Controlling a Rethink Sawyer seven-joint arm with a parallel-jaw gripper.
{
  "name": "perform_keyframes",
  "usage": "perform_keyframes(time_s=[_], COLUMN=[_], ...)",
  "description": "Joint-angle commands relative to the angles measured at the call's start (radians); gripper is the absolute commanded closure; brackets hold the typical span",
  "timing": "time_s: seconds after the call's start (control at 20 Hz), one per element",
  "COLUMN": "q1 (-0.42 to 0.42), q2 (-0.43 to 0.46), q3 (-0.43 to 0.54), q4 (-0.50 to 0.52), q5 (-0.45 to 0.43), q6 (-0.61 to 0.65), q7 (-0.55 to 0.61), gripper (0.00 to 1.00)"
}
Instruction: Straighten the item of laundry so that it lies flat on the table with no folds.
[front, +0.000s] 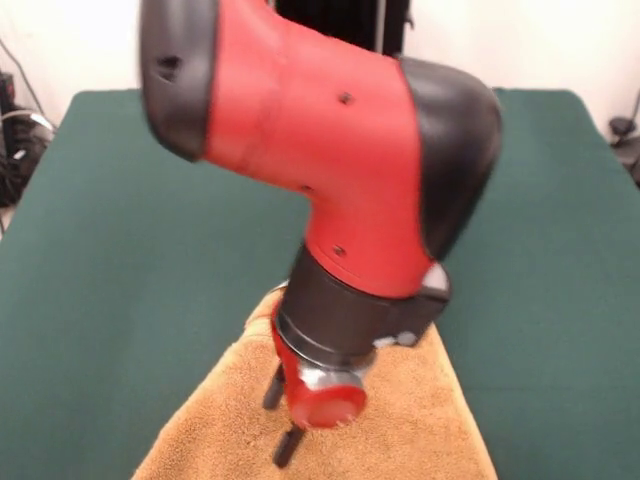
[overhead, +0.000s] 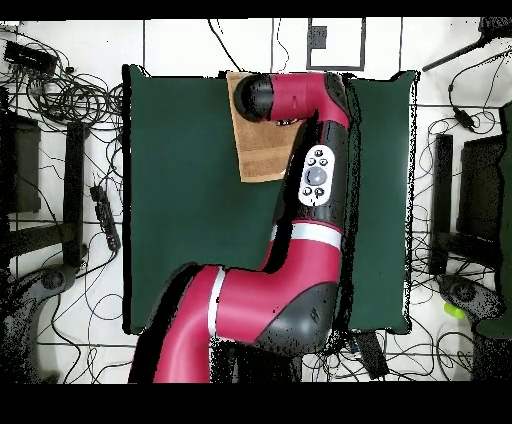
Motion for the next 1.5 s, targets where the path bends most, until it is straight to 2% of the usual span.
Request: perform_keyframes(time_s=[0.05,0.15,0.25,0.5,0.7,0.85,1.0,1.3,1.4,1.5], q1=[-0.05,-0.07,-0.093,-0.147,-0.19,-0.23,-0.205,-0.236,-0.242,-0.207], q2=[-0.194,-0.211,-0.242,-0.355,-0.392,-0.395,-0.375,-0.338,-0.327,-0.306], q3=[0.121,0.134,0.156,0.206,0.26,0.323,0.309,0.376,0.394,0.361], q4=[0.431,0.439,0.515,0.816,0.954,0.971,0.926,0.868,0.847,0.79], q5=[0.098,0.123,0.136,0.047,-0.062,-0.104,-0.155,-0.263,-0.283,-0.3], q6=[0.026,0.089,0.059,-0.326,-0.54,-0.52,-0.51,-0.488,-0.485,-0.434], q7=[-0.141,-0.169,-0.211,-0.293,-0.359,-0.42,-0.358,-0.425,-0.413,-0.364], gripper=[0.0,0.0,0.0,0.0,0.0,0.0,0.0,0.0,0.0,0.0])
